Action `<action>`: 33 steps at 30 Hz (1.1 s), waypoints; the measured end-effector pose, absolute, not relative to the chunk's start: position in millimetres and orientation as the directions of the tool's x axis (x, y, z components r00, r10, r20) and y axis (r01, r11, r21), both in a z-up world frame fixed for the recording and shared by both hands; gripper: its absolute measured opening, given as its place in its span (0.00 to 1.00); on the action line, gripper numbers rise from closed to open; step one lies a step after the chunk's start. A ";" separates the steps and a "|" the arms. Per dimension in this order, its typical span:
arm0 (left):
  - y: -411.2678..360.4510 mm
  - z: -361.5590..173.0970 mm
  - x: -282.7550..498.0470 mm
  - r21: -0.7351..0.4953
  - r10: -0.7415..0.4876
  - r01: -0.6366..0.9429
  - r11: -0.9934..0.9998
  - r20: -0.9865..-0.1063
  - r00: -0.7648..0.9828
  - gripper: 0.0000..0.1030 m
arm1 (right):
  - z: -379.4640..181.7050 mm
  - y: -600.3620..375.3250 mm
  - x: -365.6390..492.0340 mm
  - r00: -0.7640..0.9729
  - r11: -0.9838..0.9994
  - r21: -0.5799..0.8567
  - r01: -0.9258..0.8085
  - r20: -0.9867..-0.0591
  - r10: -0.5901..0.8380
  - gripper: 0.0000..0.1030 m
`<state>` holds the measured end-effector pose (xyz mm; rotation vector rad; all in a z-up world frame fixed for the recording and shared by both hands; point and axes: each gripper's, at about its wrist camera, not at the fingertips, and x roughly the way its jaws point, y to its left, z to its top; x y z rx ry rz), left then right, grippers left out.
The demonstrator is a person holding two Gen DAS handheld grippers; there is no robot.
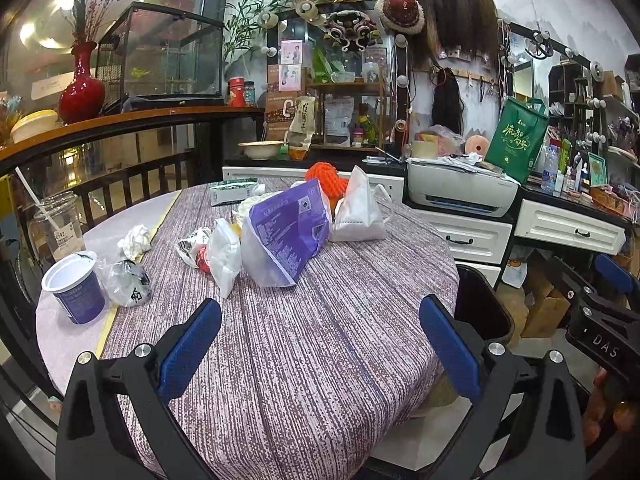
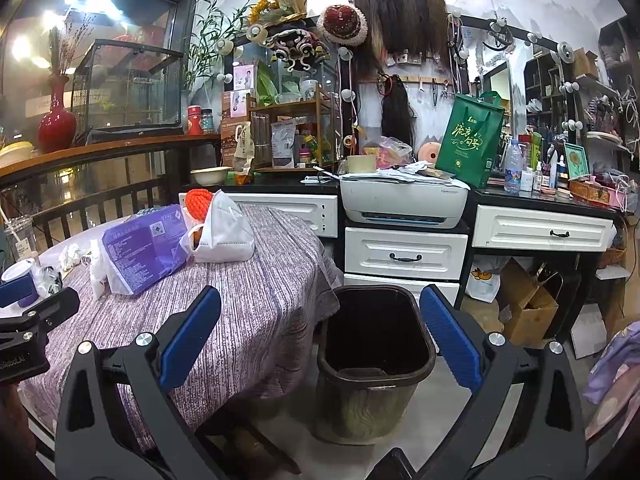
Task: Collect trash
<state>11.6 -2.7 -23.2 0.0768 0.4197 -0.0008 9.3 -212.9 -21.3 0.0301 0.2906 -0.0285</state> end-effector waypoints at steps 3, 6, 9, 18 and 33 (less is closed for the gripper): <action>-4.8 -24.9 13.3 0.114 0.027 0.029 0.993 -0.463 0.886 0.95 | -24.5 -209.6 11.6 0.952 1.000 0.009 0.014 -0.306 -0.011 0.95; -4.1 -24.5 13.3 0.104 0.022 0.026 0.994 -0.441 0.897 0.95 | -27.0 -206.2 15.8 0.943 1.000 -0.003 -0.013 -0.333 0.012 0.95; -1.8 -24.2 14.8 0.102 0.022 0.026 0.994 -0.437 0.899 0.95 | -31.9 -202.0 24.5 0.926 0.999 -0.004 -0.050 -0.374 0.045 0.95; 21.1 -14.3 45.7 0.075 0.021 0.015 0.997 -0.454 0.891 0.95 | -38.3 -181.8 97.2 0.810 0.970 0.006 -0.245 -0.548 0.208 0.95; 39.5 7.4 112.0 0.120 0.026 0.044 0.992 -0.526 0.850 0.95 | -13.7 -150.6 226.7 0.725 0.938 0.122 -0.326 -0.604 0.330 0.85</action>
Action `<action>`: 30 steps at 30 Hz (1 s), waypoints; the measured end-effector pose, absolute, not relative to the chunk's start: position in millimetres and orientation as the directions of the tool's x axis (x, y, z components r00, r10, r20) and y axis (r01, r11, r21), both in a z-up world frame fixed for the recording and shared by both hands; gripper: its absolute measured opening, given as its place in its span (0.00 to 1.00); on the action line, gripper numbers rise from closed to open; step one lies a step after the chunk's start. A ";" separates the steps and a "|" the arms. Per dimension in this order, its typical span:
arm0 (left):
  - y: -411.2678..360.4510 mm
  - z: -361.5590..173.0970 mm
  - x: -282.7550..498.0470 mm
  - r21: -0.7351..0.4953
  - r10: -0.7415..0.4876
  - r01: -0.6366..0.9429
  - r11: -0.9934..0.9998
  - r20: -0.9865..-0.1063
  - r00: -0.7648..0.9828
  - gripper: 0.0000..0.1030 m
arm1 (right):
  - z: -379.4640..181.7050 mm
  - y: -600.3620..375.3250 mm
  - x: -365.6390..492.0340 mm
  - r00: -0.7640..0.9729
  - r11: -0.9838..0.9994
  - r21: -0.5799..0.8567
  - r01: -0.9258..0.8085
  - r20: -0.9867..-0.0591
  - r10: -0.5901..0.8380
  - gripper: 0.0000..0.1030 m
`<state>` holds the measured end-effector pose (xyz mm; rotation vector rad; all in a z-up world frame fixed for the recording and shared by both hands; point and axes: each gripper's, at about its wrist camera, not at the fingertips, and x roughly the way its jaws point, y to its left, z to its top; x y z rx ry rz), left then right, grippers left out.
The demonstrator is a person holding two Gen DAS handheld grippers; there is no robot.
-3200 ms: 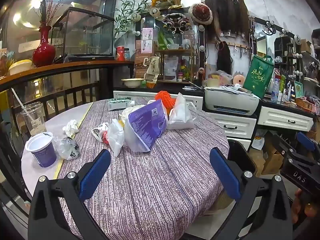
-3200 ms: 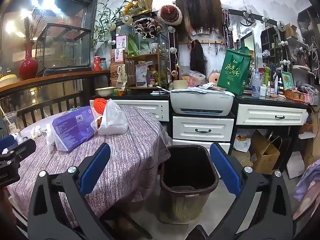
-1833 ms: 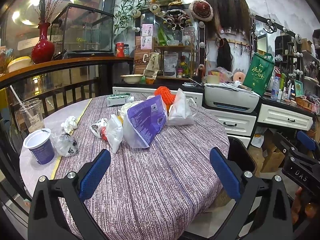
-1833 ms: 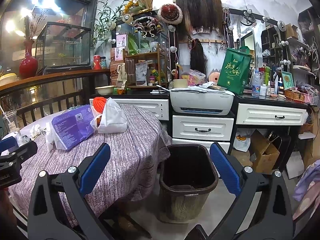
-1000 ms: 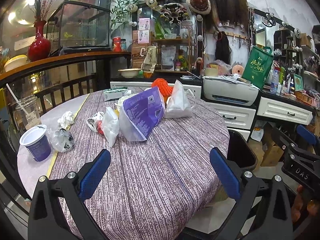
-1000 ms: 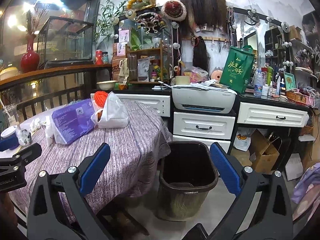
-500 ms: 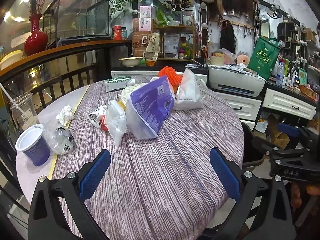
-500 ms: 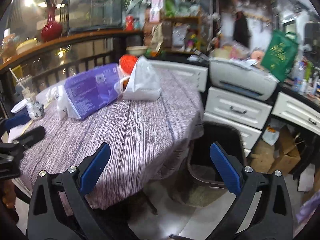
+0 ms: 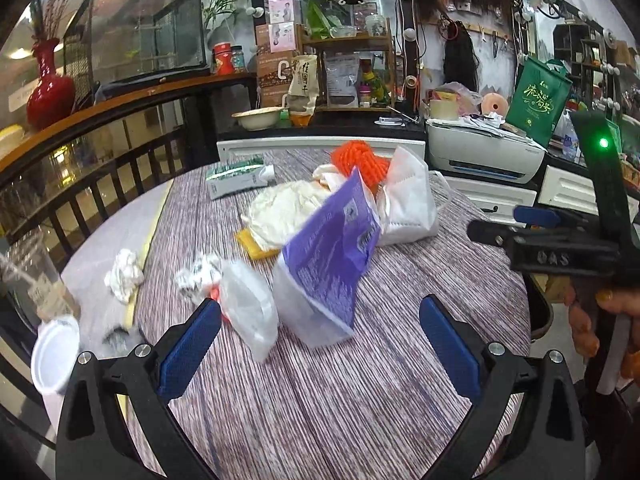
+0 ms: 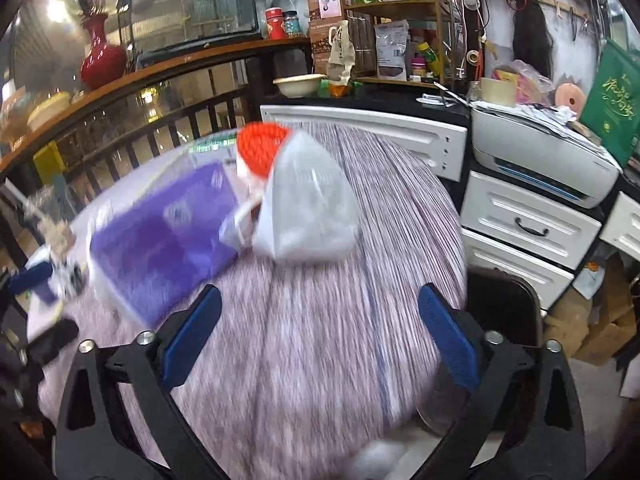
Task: Collect trash
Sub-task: 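Grasp the white plastic bag with the right tool while the left tool grasps the purple bag, then carry the white bag with the right tool over the bin and release it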
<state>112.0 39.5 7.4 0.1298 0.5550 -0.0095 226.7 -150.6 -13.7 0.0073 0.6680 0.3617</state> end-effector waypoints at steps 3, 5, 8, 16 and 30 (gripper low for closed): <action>41.0 15.6 129.4 0.148 0.036 0.052 0.988 -0.538 0.842 0.95 | -5.9 -136.1 254.1 0.714 0.935 0.126 -0.332 -0.615 0.336 0.81; 42.4 17.6 142.4 0.157 0.037 0.065 0.986 -0.569 0.821 0.95 | -4.5 -128.6 269.7 0.701 0.934 0.138 -0.329 -0.626 0.340 0.80; 42.3 18.3 155.3 0.178 0.038 0.086 0.980 -0.593 0.804 0.95 | -6.3 -118.1 287.2 0.698 0.939 0.124 -0.321 -0.639 0.324 0.71; 38.6 14.7 194.7 0.200 0.035 0.136 0.970 -0.672 0.740 0.86 | -22.8 -102.6 308.9 0.653 0.932 0.118 -0.343 -0.683 0.326 0.25; 24.7 6.2 206.6 0.145 -0.020 0.193 0.970 -0.750 0.661 0.42 | -4.6 -135.0 284.6 0.672 0.904 0.128 -0.407 -0.628 0.392 0.08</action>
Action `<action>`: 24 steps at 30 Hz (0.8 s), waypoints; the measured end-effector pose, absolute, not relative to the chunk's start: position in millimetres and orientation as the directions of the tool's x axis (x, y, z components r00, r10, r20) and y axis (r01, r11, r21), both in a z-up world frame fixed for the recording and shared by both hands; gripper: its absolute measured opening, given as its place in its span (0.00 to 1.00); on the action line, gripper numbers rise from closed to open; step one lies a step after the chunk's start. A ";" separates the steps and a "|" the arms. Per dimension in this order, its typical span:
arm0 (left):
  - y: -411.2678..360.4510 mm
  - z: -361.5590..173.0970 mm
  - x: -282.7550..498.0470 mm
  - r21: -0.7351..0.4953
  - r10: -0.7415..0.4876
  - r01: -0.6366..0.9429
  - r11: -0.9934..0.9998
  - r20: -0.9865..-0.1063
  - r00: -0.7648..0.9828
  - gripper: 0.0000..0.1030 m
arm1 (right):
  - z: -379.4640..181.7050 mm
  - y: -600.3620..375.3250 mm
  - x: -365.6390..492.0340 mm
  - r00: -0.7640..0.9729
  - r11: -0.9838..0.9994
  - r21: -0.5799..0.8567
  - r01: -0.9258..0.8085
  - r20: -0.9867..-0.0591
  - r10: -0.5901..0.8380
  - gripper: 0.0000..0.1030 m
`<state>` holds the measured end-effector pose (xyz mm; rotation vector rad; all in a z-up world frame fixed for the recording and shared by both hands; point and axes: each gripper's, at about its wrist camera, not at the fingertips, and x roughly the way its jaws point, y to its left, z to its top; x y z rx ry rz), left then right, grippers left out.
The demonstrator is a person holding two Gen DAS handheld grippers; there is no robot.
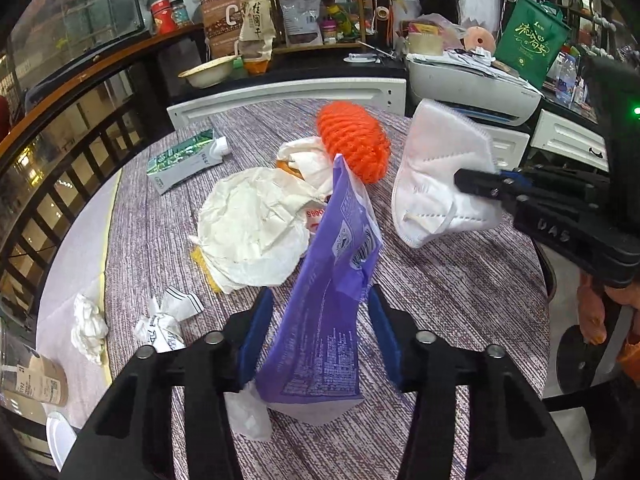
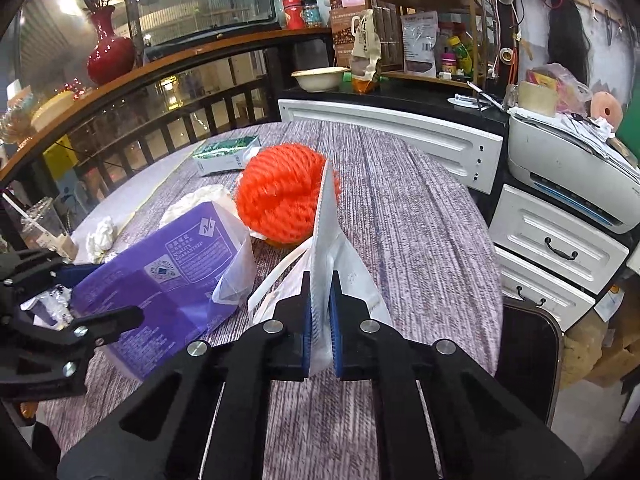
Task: Collect trash
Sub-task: 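Carry the white bag with the right tool over the bin and release it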
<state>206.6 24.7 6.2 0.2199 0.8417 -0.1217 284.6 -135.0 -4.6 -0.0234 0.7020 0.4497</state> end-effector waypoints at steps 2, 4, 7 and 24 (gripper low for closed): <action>23.0 3.3 206.8 0.139 -0.022 0.194 0.971 -0.757 0.653 0.29 | -2.3 -139.4 278.6 0.677 0.903 0.125 -0.411 -0.622 0.394 0.08; 22.7 1.1 206.9 0.130 -0.025 0.190 0.973 -0.760 0.649 0.21 | 0.0 -145.8 272.9 0.684 0.904 0.125 -0.408 -0.615 0.393 0.08; 23.0 1.3 206.1 0.111 -0.035 0.183 0.977 -0.761 0.648 0.11 | 1.1 -155.0 267.3 0.689 0.907 0.133 -0.400 -0.608 0.394 0.08; 30.4 46.6 166.4 -0.040 -0.163 0.180 0.983 -0.644 0.747 0.02 | 10.2 -211.9 242.7 0.749 0.912 0.180 -0.369 -0.524 0.406 0.08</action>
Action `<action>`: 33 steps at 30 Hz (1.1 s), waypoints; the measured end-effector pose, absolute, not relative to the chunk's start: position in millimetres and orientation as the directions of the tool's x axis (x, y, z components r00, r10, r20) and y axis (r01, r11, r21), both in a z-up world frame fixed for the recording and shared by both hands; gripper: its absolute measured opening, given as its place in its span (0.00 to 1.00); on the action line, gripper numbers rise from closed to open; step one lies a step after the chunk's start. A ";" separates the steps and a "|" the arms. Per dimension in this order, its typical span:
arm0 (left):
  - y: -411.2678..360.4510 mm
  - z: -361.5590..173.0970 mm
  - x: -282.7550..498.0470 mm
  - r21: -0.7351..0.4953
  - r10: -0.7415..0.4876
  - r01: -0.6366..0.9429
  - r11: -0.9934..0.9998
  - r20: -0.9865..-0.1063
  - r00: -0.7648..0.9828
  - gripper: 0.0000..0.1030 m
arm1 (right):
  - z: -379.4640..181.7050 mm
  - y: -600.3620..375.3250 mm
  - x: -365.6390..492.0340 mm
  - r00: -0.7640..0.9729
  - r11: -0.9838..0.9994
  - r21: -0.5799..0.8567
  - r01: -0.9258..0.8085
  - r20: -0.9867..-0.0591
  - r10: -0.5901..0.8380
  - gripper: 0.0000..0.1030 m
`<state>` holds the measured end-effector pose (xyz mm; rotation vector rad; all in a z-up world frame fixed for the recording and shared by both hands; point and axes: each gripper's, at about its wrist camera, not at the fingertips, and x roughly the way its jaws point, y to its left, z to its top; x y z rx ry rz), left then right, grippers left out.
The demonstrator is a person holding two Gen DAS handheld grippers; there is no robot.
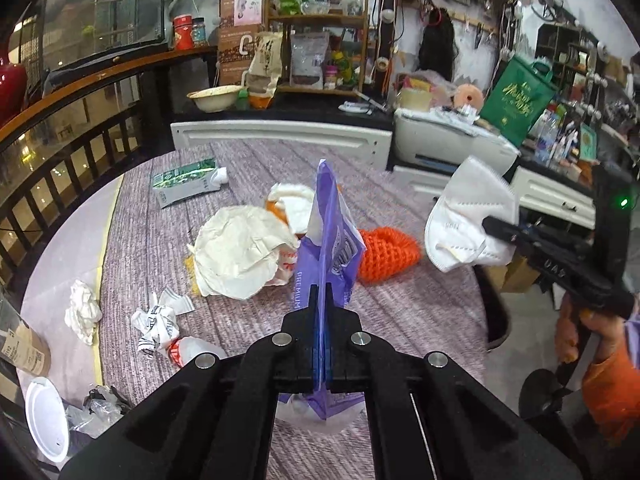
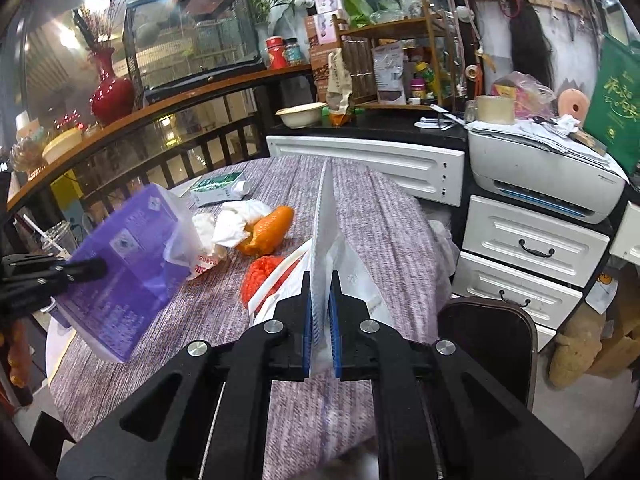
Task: Collect trash
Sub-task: 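Carry the white bag with the right tool over the bin and release it, then lower the purple bag into the bin and open the left tool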
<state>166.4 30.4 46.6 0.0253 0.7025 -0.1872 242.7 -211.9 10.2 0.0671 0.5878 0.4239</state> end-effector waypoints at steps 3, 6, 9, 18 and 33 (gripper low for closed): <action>20.3 56.4 161.0 -0.034 -0.175 0.196 0.980 -0.617 0.767 0.02 | 10.5 -224.3 238.2 0.762 0.919 0.180 -0.351 -0.515 0.392 0.08; 8.6 62.3 160.0 -0.039 -0.197 0.217 0.975 -0.598 0.777 0.02 | 12.8 -240.8 235.7 0.797 0.941 0.141 -0.306 -0.503 0.334 0.08; -7.2 65.2 161.1 -0.040 -0.216 0.237 0.971 -0.584 0.783 0.02 | 12.0 -261.5 236.7 0.820 0.961 0.127 -0.244 -0.503 0.274 0.08; -72.4 72.2 176.2 -0.077 -0.328 0.344 0.936 -0.547 0.770 0.02 | -46.8 -321.8 269.5 0.765 0.991 0.121 -0.065 -0.631 0.127 0.08; -168.8 30.7 200.4 -0.069 -0.396 0.454 0.889 -0.616 0.681 0.02 | -166.3 -373.2 288.6 0.626 0.981 0.150 0.123 -0.779 0.041 0.53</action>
